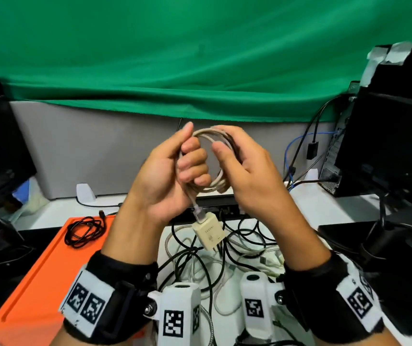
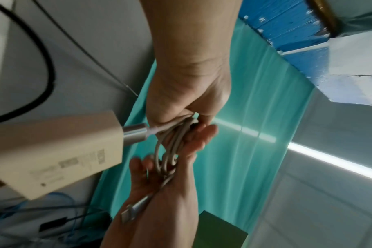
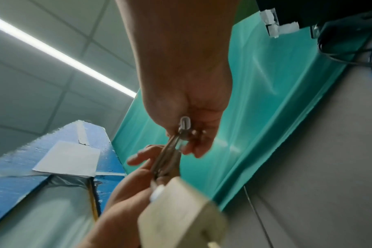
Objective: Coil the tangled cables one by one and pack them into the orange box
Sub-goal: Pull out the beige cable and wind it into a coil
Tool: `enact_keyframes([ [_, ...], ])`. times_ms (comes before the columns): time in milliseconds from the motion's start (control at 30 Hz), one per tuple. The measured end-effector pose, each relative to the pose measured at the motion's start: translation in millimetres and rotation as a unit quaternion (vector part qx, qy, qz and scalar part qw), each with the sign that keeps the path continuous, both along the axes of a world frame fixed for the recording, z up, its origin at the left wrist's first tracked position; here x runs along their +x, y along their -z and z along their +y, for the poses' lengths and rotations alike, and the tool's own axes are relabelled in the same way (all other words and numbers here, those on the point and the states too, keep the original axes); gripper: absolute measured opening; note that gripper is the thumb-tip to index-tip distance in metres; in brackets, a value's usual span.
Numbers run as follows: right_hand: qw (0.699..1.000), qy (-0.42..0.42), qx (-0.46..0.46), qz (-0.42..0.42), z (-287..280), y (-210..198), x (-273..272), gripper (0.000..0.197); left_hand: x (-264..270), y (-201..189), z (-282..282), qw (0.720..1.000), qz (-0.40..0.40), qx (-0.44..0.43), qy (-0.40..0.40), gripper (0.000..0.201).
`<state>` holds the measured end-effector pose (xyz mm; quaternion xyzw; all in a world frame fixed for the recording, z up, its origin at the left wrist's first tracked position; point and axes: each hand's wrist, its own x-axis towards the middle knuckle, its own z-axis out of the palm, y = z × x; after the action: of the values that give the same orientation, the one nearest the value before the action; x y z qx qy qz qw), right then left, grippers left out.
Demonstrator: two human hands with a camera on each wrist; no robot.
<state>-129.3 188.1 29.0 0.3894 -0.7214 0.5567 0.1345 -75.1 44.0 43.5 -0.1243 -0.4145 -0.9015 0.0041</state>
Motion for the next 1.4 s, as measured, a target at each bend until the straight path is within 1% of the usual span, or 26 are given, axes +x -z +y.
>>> enact_keyframes([
  [67,0.998,-0.018,-0.057,-0.03,0.1,-0.9,-2.1,0.022,0.6,-3.2,-1.1,0.999,-0.022,-0.016,-0.043,0.041],
  [167,0.981,-0.085,-0.116,-0.132,-5.8,-1.8,4.2,0.026,3.7,-4.8,8.2,0.99,-0.008,-0.078,-0.121,0.042],
  [267,0.957,-0.121,-0.137,-0.227,-8.9,-5.9,12.0,0.04,6.2,-3.8,18.2,0.97,0.001,-0.132,-0.203,0.043],
  [367,0.935,-0.138,-0.148,-0.291,-2.0,-12.1,11.8,0.054,8.1,-5.2,19.7,0.943,0.008,-0.204,-0.263,0.047],
  [433,0.93,-0.161,-0.129,-0.306,1.9,-13.0,11.3,0.052,8.5,-4.5,19.6,0.923,0.011,-0.249,-0.292,0.048],
  [467,0.935,-0.155,-0.119,-0.295,1.7,-11.9,10.9,0.049,8.6,-3.8,19.8,0.915,0.01,-0.267,-0.302,0.047],
  [500,0.948,-0.131,-0.111,-0.269,-0.3,-10.1,10.0,0.047,8.4,-3.5,20.7,0.913,0.008,-0.275,-0.302,0.046],
  [533,0.96,-0.098,-0.113,-0.237,-3.8,-7.2,9.5,0.044,8.6,-3.8,21.6,0.919,0.007,-0.268,-0.287,0.044],
  [567,0.968,-0.073,-0.128,-0.206,-8.8,-3.3,9.4,0.041,8.6,-4.3,22.6,0.935,0.003,-0.242,-0.258,0.042],
  [600,0.969,-0.062,-0.152,-0.183,-13.5,0.1,10.2,0.038,8.2,-4.9,23.3,0.956,-0.007,-0.197,-0.218,0.041],
  [633,0.967,-0.063,-0.178,-0.17,-18.2,3.7,10.1,0.035,8.2,-6.2,24.2,0.974,-0.02,-0.138,-0.177,0.042],
  [667,0.962,-0.075,-0.201,-0.167,-21.6,6.2,9.7,0.033,7.7,-7.4,24.8,0.985,-0.032,-0.082,-0.146,0.043],
  [700,0.956,-0.097,-0.214,-0.174,-23.3,7.4,8.4,0.032,7.1,-8.1,24.5,0.99,-0.039,-0.042,-0.13,0.044],
  [733,0.948,-0.127,-0.219,-0.191,-23.0,7.8,6.7,0.032,6.3,-7.9,22.7,0.991,-0.041,-0.023,-0.128,0.046],
  [800,0.921,-0.211,-0.213,-0.248,-15.9,4.5,2.0,0.03,6.4,-8.5,17.5,0.99,-0.043,-0.024,-0.132,0.05],
  [867,0.886,-0.289,-0.206,-0.297,-6.5,0.9,-1.8,0.028,6.5,-8.6,12.2,0.986,-0.048,-0.062,-0.147,0.051],
  [900,0.874,-0.306,-0.207,-0.314,-4.0,0.2,-2.5,0.027,6.2,-8.2,11.2,0.982,-0.047,-0.088,-0.163,0.05],
  [967,0.857,-0.303,-0.236,-0.343,-4.8,0.0,-2.3,0.027,5.6,-7.0,12.0,0.973,-0.03,-0.125,-0.189,0.045],
  [1067,0.829,-0.279,-0.308,-0.374,-10.3,-0.1,-2.4,0.028,5.4,-5.5,14.3,0.979,0.003,-0.107,-0.174,0.04],
  [1167,0.811,-0.291,-0.322,-0.392,-9.8,0.4,-3.5,0.029,4.8,-4.3,10.6,0.975,0.03,-0.124,-0.181,0.033],
  [1200,0.811,-0.302,-0.311,-0.394,-8.8,1.2,-3.5,0.03,4.6,-3.9,9.1,0.971,0.033,-0.132,-0.195,0.031],
  [1233,0.817,-0.311,-0.29,-0.39,-7.9,1.7,-3.5,0.032,4.2,-3.1,7.9,0.966,0.033,-0.142,-0.213,0.03],
  [1333,0.862,-0.293,-0.207,-0.359,-7.5,2.3,-1.7,0.045,3.7,-1.9,4.4,0.943,0.031,-0.195,-0.268,0.029],
  [1400,0.887,-0.262,-0.18,-0.334,-8.4,2.7,-0.8,0.043,4.3,-2.6,4.0,0.931,0.034,-0.221,-0.288,0.028],
])
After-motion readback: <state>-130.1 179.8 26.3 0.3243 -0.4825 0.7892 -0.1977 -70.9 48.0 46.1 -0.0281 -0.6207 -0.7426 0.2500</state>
